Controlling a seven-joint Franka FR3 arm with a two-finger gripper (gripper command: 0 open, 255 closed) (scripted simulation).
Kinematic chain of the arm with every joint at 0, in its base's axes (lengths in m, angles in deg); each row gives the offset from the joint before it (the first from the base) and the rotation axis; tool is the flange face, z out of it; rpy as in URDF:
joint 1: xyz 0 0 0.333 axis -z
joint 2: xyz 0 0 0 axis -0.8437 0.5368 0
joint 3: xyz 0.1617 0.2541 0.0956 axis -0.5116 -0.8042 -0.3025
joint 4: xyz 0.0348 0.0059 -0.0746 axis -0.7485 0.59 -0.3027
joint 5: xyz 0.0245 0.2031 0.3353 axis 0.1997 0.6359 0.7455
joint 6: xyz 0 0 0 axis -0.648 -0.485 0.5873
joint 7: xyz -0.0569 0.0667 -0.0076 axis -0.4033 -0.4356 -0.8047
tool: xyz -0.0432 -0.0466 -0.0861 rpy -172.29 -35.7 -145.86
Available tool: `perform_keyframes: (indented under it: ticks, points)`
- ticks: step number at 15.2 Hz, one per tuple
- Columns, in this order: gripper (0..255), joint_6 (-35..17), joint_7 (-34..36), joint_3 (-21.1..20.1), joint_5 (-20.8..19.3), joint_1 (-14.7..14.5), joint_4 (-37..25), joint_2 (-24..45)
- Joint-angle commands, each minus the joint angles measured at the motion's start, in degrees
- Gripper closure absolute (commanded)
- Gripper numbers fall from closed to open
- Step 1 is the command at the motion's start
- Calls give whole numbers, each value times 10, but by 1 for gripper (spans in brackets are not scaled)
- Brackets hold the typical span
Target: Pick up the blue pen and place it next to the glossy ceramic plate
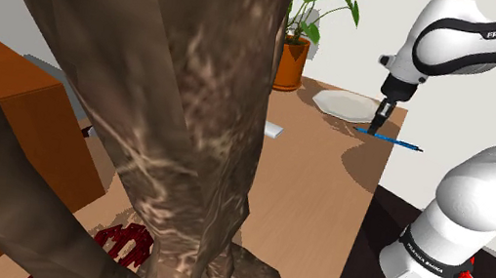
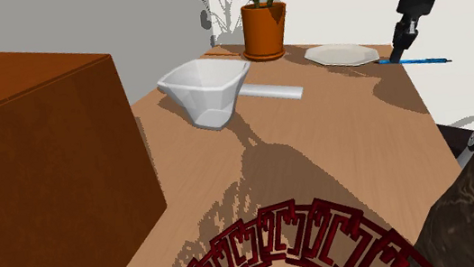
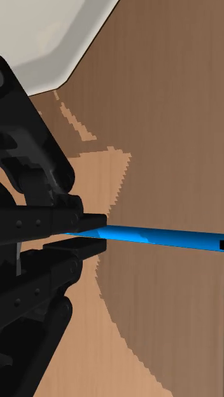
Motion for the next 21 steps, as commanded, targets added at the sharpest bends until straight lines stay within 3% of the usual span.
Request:
perform_keyframes:
  ticks: [1,10,18,19,21]
  points:
    - [255,-17,-4,6,-6,4,13,4]
    - [255,-106,-8,26,-23,10,62,46]
    - [255,-106,-8,26,-23,10,62,45]
    - [0,-106,-8,26,-23,10,62,45]
    - [0,-106,-8,26,-23,10,62,45]
